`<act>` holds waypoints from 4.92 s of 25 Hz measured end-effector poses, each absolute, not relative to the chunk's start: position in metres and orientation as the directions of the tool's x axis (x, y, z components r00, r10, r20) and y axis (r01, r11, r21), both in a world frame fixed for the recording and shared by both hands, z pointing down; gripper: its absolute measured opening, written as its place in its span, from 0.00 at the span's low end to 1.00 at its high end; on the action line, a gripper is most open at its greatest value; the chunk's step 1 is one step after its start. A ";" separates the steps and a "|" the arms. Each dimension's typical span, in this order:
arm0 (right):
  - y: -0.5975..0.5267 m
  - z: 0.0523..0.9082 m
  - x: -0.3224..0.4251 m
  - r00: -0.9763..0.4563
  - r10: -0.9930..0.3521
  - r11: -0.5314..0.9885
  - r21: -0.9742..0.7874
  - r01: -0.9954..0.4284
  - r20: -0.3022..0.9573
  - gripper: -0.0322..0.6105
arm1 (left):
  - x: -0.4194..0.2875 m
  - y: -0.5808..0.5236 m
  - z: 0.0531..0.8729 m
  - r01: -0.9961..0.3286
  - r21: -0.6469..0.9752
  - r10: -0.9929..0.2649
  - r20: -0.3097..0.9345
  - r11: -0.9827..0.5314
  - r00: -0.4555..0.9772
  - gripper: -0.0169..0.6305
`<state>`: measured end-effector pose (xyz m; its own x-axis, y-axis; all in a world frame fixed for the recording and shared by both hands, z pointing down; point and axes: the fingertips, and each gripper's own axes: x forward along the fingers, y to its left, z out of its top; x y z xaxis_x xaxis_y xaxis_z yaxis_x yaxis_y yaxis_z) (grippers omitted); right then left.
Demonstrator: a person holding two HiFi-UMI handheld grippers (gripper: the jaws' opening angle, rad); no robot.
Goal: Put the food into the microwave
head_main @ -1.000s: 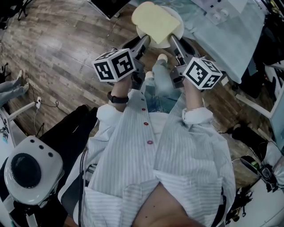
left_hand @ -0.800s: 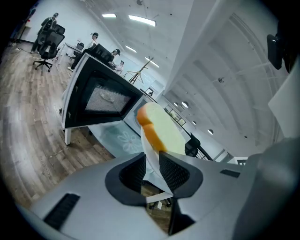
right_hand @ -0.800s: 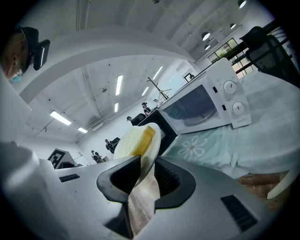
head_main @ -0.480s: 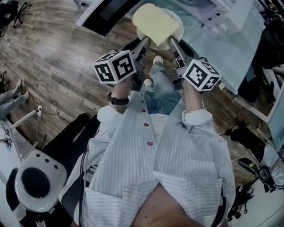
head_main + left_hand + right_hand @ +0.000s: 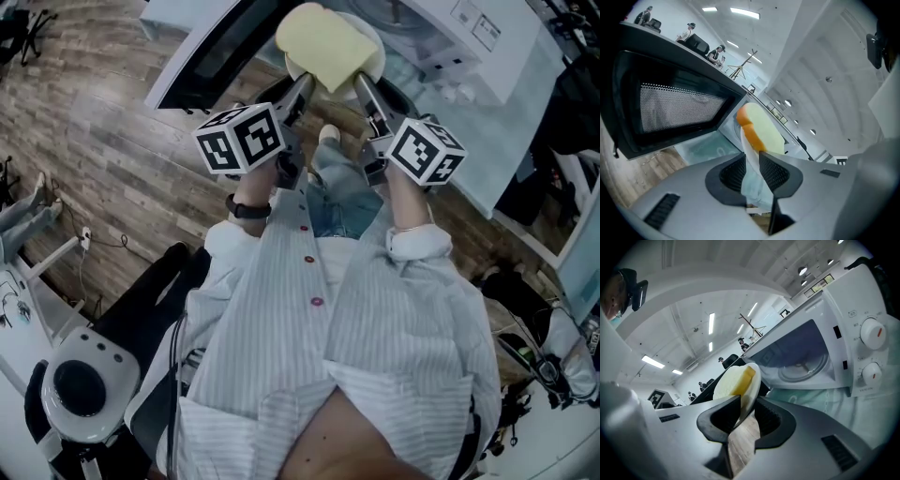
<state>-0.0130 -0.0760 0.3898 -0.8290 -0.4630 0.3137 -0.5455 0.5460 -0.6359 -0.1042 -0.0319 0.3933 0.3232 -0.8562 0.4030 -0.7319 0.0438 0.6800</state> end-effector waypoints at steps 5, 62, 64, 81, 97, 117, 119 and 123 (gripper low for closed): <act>-0.101 0.391 -0.016 -0.834 -0.453 0.548 -0.640 -0.538 0.314 0.21 | -0.108 -0.057 0.393 -0.738 0.673 -0.855 0.410 0.049 0.317 0.17; -0.190 0.472 0.002 -0.694 -0.569 0.313 -0.664 -0.679 0.442 0.21 | -0.096 -0.166 0.472 -0.737 0.676 -0.691 0.525 -0.017 0.497 0.17; -0.193 0.474 0.003 -0.687 -0.574 0.312 -0.657 -0.686 0.445 0.21 | -0.096 -0.169 0.474 -0.737 0.676 -0.688 0.526 -0.020 0.501 0.17; -0.228 0.495 0.024 -0.581 -0.650 0.273 -0.564 -0.780 0.489 0.23 | -0.076 -0.211 0.497 -0.759 0.649 -0.672 0.535 -0.061 0.512 0.17; -0.261 0.501 0.033 -0.517 -0.706 0.255 -0.507 -0.823 0.484 0.25 | -0.068 -0.247 0.504 -0.799 0.597 -0.695 0.546 -0.070 0.468 0.18; -0.289 0.514 0.036 -0.463 -0.747 0.226 -0.474 -0.851 0.477 0.26 | -0.069 -0.281 0.515 -0.825 0.558 -0.700 0.554 -0.089 0.451 0.18; -0.290 0.514 0.036 -0.455 -0.748 0.227 -0.458 -0.859 0.482 0.26 | -0.069 -0.282 0.516 -0.824 0.560 -0.702 0.553 -0.085 0.449 0.18; -0.296 0.515 0.035 -0.443 -0.748 0.220 -0.445 -0.868 0.495 0.27 | -0.070 -0.287 0.517 -0.826 0.560 -0.719 0.547 -0.066 0.429 0.18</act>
